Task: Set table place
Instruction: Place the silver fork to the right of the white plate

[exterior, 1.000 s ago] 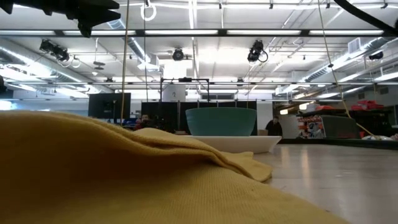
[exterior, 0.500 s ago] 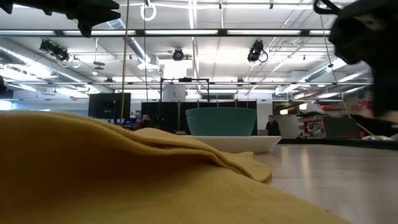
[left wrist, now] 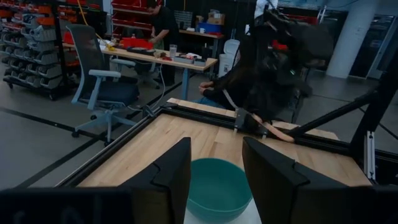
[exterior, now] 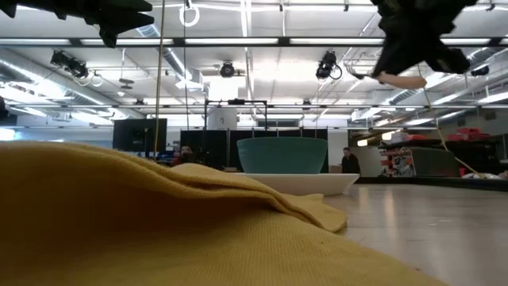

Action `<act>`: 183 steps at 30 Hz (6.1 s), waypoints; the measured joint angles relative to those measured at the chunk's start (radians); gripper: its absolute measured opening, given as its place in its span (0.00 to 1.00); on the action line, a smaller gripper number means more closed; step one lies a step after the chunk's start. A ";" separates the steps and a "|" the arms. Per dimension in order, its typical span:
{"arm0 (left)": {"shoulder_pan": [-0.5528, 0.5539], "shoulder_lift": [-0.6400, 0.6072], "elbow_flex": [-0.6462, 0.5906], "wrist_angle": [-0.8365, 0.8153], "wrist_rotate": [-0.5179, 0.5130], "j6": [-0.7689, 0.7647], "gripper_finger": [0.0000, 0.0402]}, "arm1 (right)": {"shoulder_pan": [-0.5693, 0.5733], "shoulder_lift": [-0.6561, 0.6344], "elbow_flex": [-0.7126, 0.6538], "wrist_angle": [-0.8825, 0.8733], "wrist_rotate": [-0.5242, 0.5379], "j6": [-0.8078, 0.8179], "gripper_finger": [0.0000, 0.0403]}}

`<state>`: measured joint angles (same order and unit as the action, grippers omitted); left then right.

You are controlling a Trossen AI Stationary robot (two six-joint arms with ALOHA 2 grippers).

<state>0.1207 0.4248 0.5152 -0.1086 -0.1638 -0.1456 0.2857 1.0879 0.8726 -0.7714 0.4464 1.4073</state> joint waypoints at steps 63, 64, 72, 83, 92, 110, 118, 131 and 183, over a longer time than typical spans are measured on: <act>0.000 0.000 0.000 0.000 0.000 0.000 0.35 | -0.545 0.380 -0.176 0.251 -0.467 -0.150 0.10; 0.000 0.000 0.000 0.000 0.000 0.000 0.35 | -0.545 0.380 -0.176 0.251 -0.467 -0.150 0.10; 0.000 0.000 0.000 0.000 0.000 0.000 0.38 | -0.544 0.380 -0.176 0.257 -0.467 -0.135 0.10; 0.000 0.000 0.000 0.000 0.000 0.000 0.35 | -0.525 0.380 -0.176 0.257 -0.467 -0.126 0.11; 0.000 0.000 0.000 0.000 0.000 0.000 0.36 | -0.525 0.380 -0.176 0.257 -0.471 -0.126 0.17; 0.000 0.000 0.000 0.000 0.000 0.000 0.35 | -0.525 0.379 -0.176 0.257 -0.485 -0.127 0.22; 0.000 0.000 0.000 0.000 0.000 0.000 0.36 | -0.525 0.379 -0.176 0.257 -0.497 -0.127 0.22; 0.000 0.000 0.000 0.000 0.000 0.000 0.36 | -0.424 0.379 -0.163 0.275 -0.510 -0.116 0.22; 0.000 0.000 0.000 0.000 0.000 0.000 0.36 | -0.322 0.443 -0.111 0.285 -0.477 -0.170 0.19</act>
<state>0.1210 0.4249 0.5152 -0.1085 -0.1641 -0.1458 -0.0360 1.5306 0.7612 -0.4862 -0.0303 1.2369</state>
